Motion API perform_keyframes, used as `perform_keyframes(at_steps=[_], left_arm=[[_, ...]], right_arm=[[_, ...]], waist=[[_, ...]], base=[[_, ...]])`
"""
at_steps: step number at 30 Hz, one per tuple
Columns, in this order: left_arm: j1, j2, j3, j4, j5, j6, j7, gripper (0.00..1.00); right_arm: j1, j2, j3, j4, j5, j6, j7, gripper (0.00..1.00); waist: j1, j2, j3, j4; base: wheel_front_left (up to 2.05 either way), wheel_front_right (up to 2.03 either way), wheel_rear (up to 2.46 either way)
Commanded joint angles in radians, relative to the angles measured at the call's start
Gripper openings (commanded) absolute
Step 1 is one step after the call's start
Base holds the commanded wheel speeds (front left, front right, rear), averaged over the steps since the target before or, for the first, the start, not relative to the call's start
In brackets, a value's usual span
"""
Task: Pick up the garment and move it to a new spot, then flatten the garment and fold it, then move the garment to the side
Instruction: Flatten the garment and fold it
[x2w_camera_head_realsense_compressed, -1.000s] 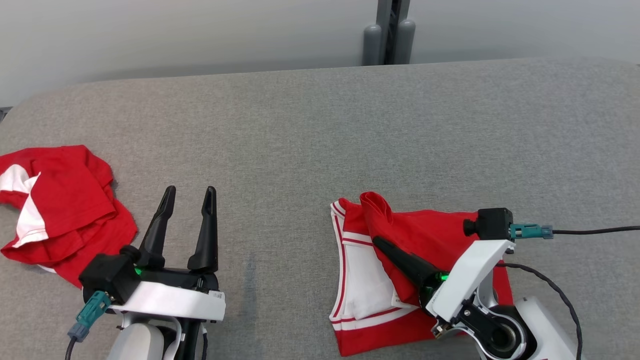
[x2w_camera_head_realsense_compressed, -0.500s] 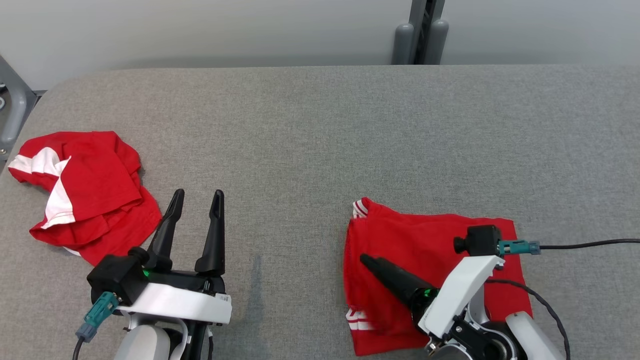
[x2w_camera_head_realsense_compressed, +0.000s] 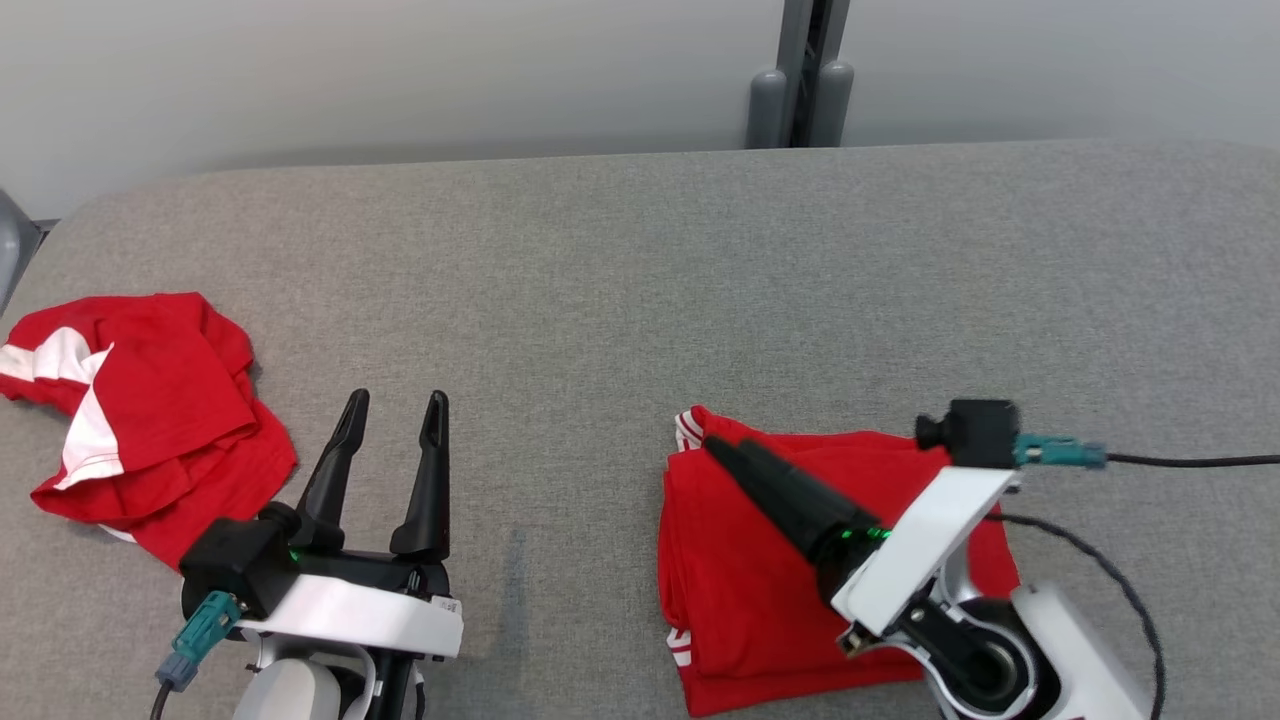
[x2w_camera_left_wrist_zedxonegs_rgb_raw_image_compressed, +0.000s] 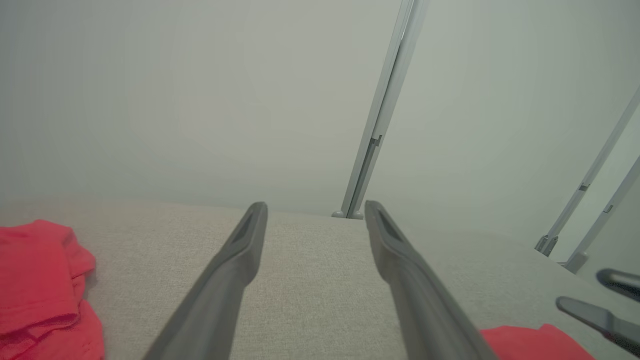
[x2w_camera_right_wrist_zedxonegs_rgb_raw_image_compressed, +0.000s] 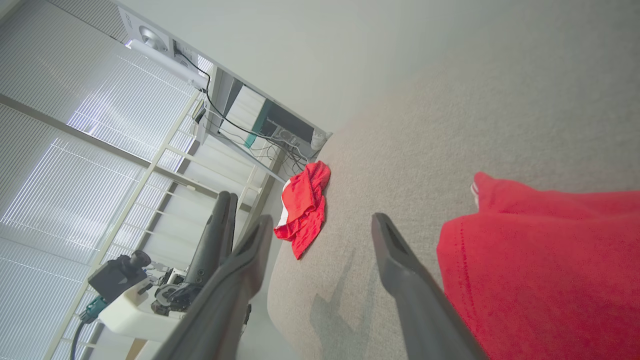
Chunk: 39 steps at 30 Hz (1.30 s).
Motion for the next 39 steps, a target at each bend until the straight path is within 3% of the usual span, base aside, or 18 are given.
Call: perform_keyframes(at_steps=[1, 7, 15, 21, 28, 39], left_arm=[[0.009, 0.004, 0.003, -0.001, 0.006, -0.005, -0.004, 1.0], [0.008, 0.004, 0.012, -0.017, 0.011, -0.004, -0.004, 1.0], [0.017, 0.004, 0.03, -0.033, 0.017, -0.001, -0.004, 1.0], [0.045, 0.004, 0.046, -0.043, 0.026, 0.014, -0.004, 1.0], [0.076, 0.004, 0.037, -0.043, 0.028, 0.029, -0.004, 1.0], [0.082, 0.004, 0.013, -0.052, 0.043, 0.037, -0.004, 1.0]], right_arm=[[-0.017, -0.007, -0.022, -0.016, -0.03, 0.0, -0.02, 1.0], [-0.067, -0.114, -0.155, -0.063, -0.274, 0.0, -0.242, 1.0], [-0.053, -0.283, -0.193, -0.012, -0.625, 0.0, -0.538, 1.0], [-0.011, -0.268, -0.263, 0.048, -0.749, 0.0, -0.622, 1.0], [0.047, -0.171, -0.404, 0.008, -0.82, 0.0, -0.634, 1.0], [0.107, -0.117, -0.449, -0.039, -0.871, 0.0, -0.634, 1.0]], waist=[[0.0, -0.0001, -0.009, -0.013], [0.0, -0.0001, -0.025, -0.048], [0.0, -0.0001, -0.018, -0.076], [0.0, -0.0001, -0.016, -0.088], [0.0, -0.0001, -0.025, -0.091], [0.0, -0.0001, -0.028, -0.083]], base=[[0.0, 0.0, 0.0], [0.0, 0.0, 0.0], [0.0, 0.0, 0.0], [0.0, 0.0, 0.0], [0.0, 0.0, 0.0], [0.0, 0.0, 0.0]])
